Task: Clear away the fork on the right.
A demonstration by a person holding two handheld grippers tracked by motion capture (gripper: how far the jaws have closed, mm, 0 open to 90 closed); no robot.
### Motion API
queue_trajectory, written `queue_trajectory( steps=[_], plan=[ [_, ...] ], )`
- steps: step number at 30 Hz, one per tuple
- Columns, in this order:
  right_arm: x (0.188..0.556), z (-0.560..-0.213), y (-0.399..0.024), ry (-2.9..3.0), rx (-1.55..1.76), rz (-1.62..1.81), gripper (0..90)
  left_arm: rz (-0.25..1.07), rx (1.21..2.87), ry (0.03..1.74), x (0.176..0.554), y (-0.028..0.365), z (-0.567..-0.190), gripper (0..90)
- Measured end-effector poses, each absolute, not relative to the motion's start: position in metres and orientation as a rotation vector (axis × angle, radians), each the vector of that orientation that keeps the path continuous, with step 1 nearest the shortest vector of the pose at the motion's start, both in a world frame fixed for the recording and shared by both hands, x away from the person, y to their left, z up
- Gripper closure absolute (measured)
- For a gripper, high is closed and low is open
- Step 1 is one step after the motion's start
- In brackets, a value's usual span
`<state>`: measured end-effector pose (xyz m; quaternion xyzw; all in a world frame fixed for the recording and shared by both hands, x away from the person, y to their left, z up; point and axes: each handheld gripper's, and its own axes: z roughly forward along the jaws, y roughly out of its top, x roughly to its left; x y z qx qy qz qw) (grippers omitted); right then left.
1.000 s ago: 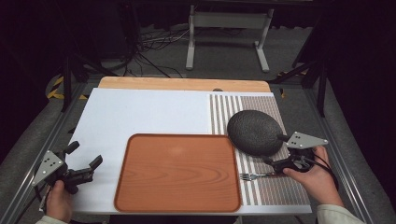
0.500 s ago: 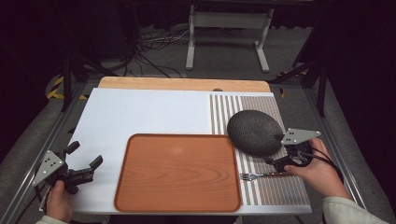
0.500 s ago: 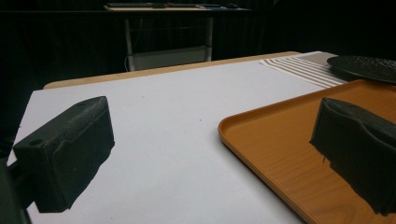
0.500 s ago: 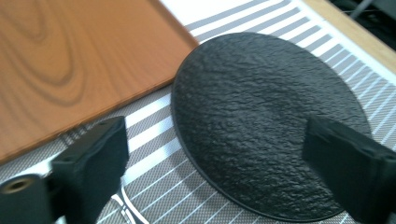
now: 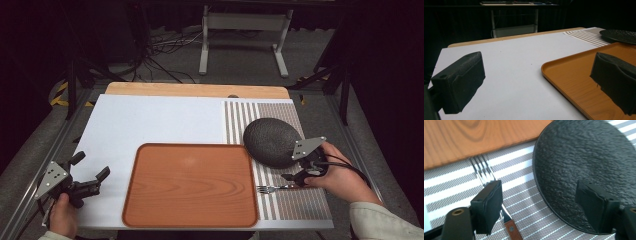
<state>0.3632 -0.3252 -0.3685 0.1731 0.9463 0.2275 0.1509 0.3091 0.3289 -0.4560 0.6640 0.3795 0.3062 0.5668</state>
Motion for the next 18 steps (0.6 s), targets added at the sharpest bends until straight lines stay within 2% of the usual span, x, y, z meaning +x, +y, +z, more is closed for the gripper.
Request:
queue_trajectory(
  steps=[8,18],
  plan=[
    [0.366,-0.375,-0.317,2.840,0.390,0.516,28.0,0.721,1.555,0.895,0.309,0.329,-0.456,0.3],
    [0.368,-0.383,-0.313,2.933,0.300,0.387,26.1,0.720,1.557,0.894,0.309,0.329,-0.456,0.3]
  ],
)
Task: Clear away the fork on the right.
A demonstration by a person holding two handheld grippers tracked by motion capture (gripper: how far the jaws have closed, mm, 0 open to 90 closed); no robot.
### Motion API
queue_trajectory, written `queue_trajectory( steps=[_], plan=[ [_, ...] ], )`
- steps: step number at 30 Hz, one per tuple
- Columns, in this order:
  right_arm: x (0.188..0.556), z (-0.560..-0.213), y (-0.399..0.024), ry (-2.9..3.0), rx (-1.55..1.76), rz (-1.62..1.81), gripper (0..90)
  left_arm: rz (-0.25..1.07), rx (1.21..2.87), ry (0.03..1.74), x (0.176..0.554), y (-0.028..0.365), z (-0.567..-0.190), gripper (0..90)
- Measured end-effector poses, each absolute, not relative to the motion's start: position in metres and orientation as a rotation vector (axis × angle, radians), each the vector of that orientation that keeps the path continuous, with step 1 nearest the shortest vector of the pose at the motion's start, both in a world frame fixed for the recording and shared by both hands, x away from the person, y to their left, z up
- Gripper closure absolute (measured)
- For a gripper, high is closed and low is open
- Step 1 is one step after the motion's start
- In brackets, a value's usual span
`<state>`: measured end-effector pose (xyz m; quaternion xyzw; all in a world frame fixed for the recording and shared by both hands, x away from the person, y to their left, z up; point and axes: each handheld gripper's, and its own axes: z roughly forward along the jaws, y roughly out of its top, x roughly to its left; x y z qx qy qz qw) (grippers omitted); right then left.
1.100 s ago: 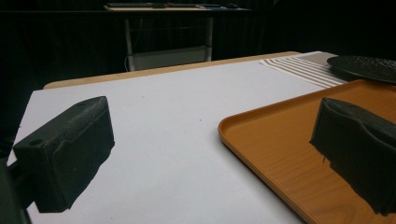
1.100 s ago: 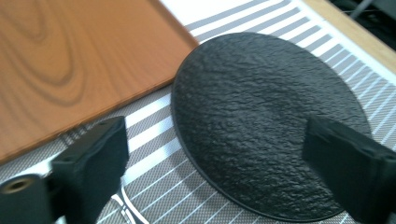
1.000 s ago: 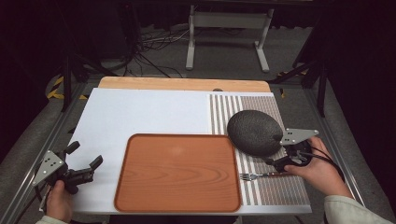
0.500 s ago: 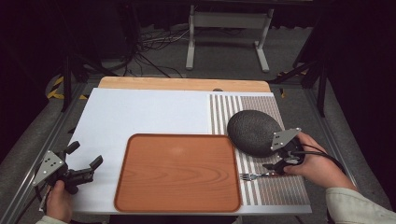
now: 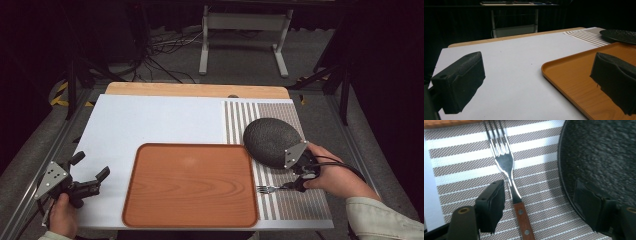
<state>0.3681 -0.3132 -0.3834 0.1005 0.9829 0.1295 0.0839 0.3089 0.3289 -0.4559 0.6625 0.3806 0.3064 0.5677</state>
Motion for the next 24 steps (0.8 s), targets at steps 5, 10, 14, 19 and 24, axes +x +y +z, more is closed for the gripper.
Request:
queue_trajectory(
  steps=[5,10,14,19,24],
  plan=[
    [0.367,-0.387,-0.311,2.972,0.265,0.336,26.0,0.723,1.552,0.899,0.308,0.329,-0.456,0.3],
    [0.367,-0.395,-0.310,3.018,0.252,0.285,24.7,0.713,1.566,0.899,0.309,0.329,-0.457,0.3],
    [0.365,-0.403,-0.307,3.066,0.254,0.241,26.2,0.715,1.562,0.896,0.309,0.328,-0.457,0.3],
    [0.366,-0.407,-0.305,3.074,0.233,0.225,29.4,0.711,1.566,0.899,0.309,0.328,-0.457,0.3],
    [0.366,-0.406,-0.306,3.079,0.214,0.183,39.5,0.709,1.567,0.899,0.309,0.328,-0.457,0.3]
  ],
)
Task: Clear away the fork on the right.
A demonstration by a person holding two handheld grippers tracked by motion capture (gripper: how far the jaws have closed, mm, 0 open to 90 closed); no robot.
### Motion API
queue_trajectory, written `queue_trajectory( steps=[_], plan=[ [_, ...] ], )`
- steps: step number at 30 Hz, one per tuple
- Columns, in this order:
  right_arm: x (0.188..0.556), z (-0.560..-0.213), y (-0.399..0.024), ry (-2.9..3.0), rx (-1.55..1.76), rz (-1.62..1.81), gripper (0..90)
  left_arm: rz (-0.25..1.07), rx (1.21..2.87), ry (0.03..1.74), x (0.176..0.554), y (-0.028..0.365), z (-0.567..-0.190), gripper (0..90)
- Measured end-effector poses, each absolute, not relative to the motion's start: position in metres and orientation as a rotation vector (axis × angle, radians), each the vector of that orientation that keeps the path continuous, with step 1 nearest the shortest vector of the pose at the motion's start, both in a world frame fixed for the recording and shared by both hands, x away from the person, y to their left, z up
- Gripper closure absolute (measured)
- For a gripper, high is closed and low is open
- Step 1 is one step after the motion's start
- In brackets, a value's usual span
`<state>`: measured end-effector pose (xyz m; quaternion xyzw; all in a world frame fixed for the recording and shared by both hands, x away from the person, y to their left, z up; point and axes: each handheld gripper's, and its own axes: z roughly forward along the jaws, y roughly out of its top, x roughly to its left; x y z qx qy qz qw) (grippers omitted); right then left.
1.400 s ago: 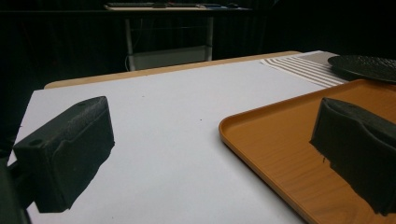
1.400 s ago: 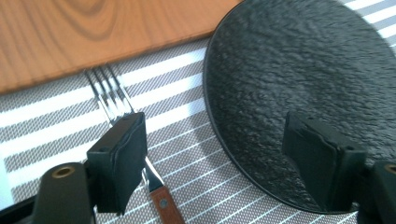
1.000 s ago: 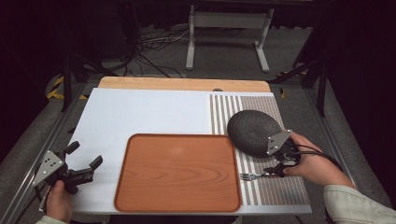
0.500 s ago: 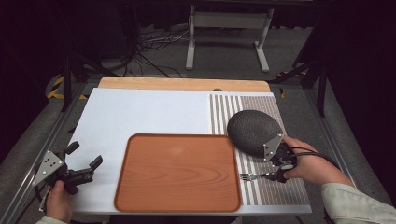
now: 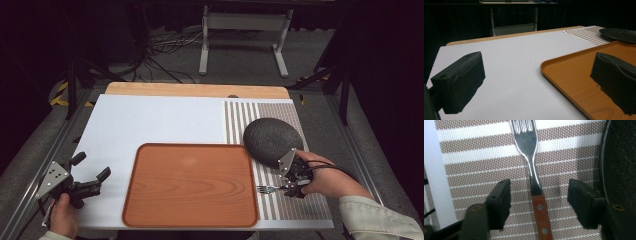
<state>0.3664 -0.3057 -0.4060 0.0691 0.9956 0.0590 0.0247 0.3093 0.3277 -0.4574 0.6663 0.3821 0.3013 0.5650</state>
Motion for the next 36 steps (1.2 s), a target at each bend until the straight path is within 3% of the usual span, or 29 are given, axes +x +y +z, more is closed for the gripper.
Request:
queue_trajectory(
  steps=[13,22,36],
  plan=[
    [0.3687,-0.4110,-0.3013,3.112,0.094,0.003,69.6,0.706,1.571,0.899,0.3098,0.3276,-0.4579,0.3],
    [0.3669,-0.4128,-0.2989,3.126,0.064,-0.022,77.5,0.704,1.563,0.905,0.3095,0.3277,-0.4578,0.3],
    [0.3649,-0.4105,-0.2996,3.099,0.055,-0.028,78.7,0.709,1.566,0.902,0.3095,0.3283,-0.4575,0.3]
  ],
)
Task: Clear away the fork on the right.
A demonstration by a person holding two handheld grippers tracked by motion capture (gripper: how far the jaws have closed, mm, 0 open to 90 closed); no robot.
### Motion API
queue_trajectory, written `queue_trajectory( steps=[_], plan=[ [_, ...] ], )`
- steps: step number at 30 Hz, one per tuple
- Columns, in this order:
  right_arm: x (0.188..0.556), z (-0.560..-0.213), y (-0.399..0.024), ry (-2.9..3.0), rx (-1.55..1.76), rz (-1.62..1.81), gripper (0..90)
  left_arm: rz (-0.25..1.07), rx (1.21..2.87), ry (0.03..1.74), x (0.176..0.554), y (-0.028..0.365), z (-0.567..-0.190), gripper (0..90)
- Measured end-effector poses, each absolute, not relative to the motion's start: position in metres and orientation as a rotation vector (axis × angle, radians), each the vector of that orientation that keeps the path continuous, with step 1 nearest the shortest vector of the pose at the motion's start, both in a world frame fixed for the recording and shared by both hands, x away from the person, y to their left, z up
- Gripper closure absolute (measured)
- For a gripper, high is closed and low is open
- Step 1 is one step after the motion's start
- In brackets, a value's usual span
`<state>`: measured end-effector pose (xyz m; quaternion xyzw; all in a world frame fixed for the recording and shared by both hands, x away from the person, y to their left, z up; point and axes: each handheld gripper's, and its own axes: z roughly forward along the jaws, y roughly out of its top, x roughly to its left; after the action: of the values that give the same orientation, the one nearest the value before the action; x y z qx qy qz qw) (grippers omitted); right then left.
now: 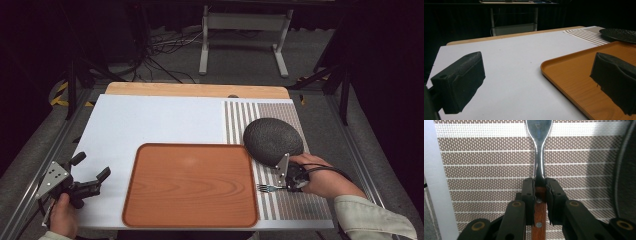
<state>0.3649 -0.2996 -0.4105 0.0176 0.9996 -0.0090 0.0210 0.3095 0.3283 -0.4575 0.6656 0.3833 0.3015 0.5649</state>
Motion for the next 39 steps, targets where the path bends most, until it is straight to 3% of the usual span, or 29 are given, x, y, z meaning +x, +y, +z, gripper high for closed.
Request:
queue_trajectory(
  steps=[39],
  plan=[
    [0.366,-0.342,-0.280,2.936,0.247,0.274,78.8,0.694,1.566,0.881,0.310,0.328,-0.456,0.3]
  ],
)
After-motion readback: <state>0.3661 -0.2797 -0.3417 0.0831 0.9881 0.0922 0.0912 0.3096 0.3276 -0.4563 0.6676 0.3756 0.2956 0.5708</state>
